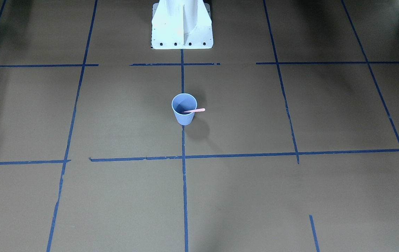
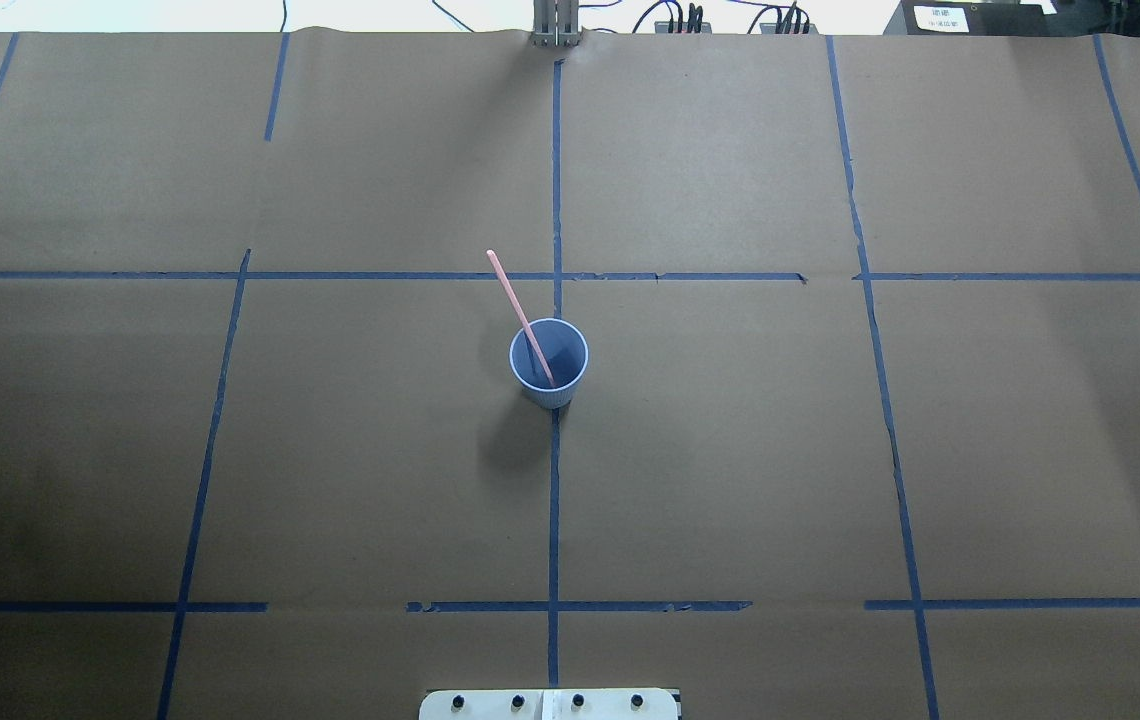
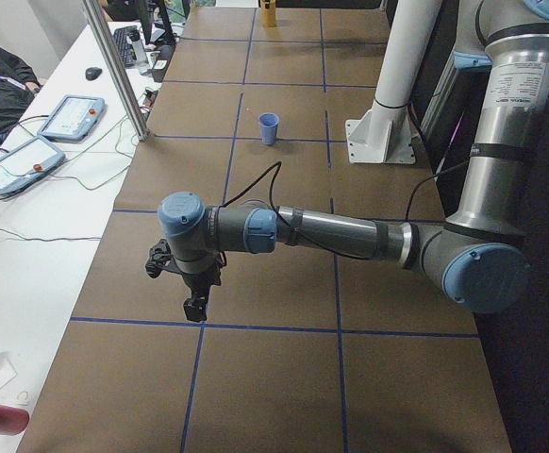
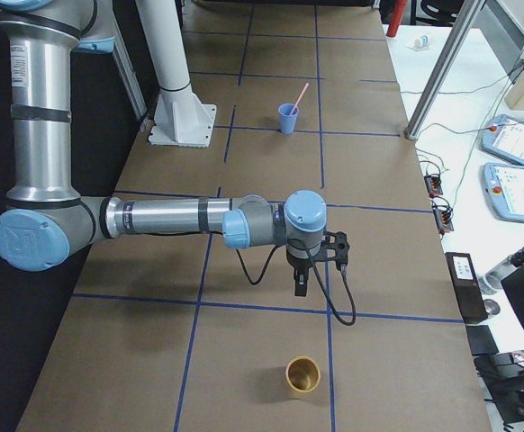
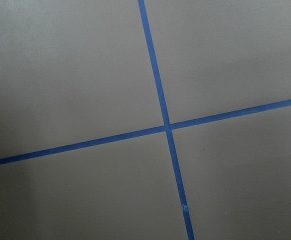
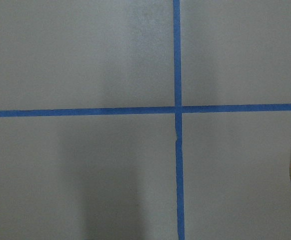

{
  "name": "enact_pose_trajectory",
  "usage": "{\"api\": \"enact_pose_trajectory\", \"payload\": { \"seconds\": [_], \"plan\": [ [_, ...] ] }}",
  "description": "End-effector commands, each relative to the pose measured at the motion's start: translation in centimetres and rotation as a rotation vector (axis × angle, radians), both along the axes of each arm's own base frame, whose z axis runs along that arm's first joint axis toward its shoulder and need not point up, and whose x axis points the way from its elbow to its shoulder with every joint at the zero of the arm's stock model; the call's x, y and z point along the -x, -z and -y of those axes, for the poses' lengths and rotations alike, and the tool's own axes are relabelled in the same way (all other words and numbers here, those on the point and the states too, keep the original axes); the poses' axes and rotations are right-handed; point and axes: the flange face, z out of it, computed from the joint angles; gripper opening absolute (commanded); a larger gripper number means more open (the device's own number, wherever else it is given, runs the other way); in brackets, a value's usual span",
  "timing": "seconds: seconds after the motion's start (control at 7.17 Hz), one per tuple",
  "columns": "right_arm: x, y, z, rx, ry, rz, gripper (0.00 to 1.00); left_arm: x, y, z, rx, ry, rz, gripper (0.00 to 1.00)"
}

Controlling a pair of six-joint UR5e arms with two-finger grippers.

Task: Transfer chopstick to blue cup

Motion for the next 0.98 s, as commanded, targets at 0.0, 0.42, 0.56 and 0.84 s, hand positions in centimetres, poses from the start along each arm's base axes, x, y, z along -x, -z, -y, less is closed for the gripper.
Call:
{"api": "enact_pose_trajectory", "payload": {
  "seconds": [0.0,0.42,0.56,0.84],
  "plan": [
    [-1.0,-1.0,-0.9,0.016,-0.018,0.057,1.0,-0.1,-1.4,-0.4,0.03,0.001,-0.016,1.0],
    [-1.0,-0.6,-0.5,0.015,-0.025,0.058,1.0,-0.2,-4.5,-3.5,0.088,0.004,-0.051,1.0],
    [-1.0,-0.5,-0.4,0.012,-0.025,0.058,1.0,0.4,-5.6,-5.2,0.082,0.017,-0.062,1.0],
    [-1.0,-0.3,-0.3,0.007,-0.025,0.058,1.0,-0.1,-6.1,-6.2,0.071,0.026,-0.125,1.0]
  ]
}}
